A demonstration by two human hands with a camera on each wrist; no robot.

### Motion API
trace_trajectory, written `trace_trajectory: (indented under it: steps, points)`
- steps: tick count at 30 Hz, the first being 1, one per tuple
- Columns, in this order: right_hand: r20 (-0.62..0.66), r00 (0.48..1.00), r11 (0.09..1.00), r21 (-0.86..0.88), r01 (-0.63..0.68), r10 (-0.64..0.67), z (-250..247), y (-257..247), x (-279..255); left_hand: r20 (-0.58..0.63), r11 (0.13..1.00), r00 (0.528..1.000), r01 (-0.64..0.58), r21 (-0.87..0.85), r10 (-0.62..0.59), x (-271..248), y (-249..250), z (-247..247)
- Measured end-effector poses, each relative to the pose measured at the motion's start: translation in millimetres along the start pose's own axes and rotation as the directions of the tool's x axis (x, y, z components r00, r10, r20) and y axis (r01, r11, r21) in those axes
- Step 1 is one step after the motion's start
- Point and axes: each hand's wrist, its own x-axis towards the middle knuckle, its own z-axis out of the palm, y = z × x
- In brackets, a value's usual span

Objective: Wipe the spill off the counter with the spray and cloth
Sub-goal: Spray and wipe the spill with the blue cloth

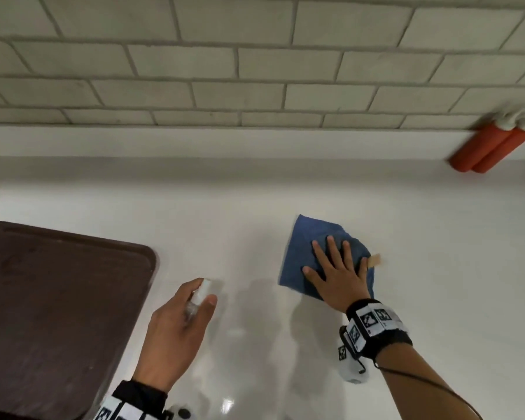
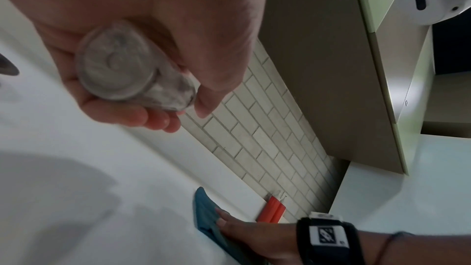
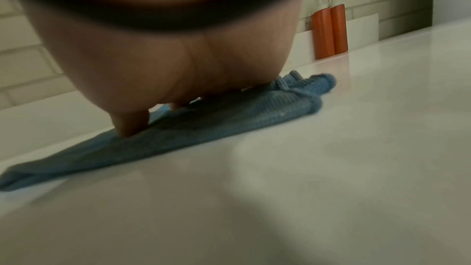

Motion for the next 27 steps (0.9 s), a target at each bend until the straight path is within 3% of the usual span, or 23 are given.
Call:
trace_trajectory:
  steps: [5, 7, 10, 14, 18, 23, 27]
  points:
    - [-0.004, 0.995, 0.995, -0.001, 0.097, -0.097, 31, 21, -92, -0.013, 1.000, 1.000, 0.015, -0.024, -0.015, -11, 16, 18]
    - [-0.020, 0.998, 0.998, 0.001, 0.056, -0.056, 34, 53, -106, -0.013, 0.999, 1.000, 0.022, -0.034, -0.023, -12, 26, 29]
    - [-0.099, 0.991, 0.996, 0.031, -0.085, 0.087, 22, 121, -85, -0.008, 0.998, 1.000, 0.022, -0.051, -0.022, -16, 45, 48]
    - [-0.041, 0.980, 0.978, 0.081, -0.193, 0.196, -5, 171, -50, 0.002, 0.998, 1.000, 0.011, -0.065, -0.011, -26, 67, 72]
    - [-0.046, 0.991, 0.991, 0.052, -0.126, 0.128, 9, 163, -72, -0.002, 0.998, 1.000, 0.006, -0.057, -0.006, -41, 81, 90]
    - [-0.104, 0.991, 0.997, -0.026, 0.077, -0.079, 46, 163, -139, 0.002, 0.999, 0.999, 0.039, 0.009, -0.039, -72, 78, 105]
    - [-0.073, 0.988, 0.991, -0.008, 0.135, -0.135, 33, 174, -122, -0.028, 0.997, 0.996, 0.080, 0.023, -0.079, -88, 74, 117]
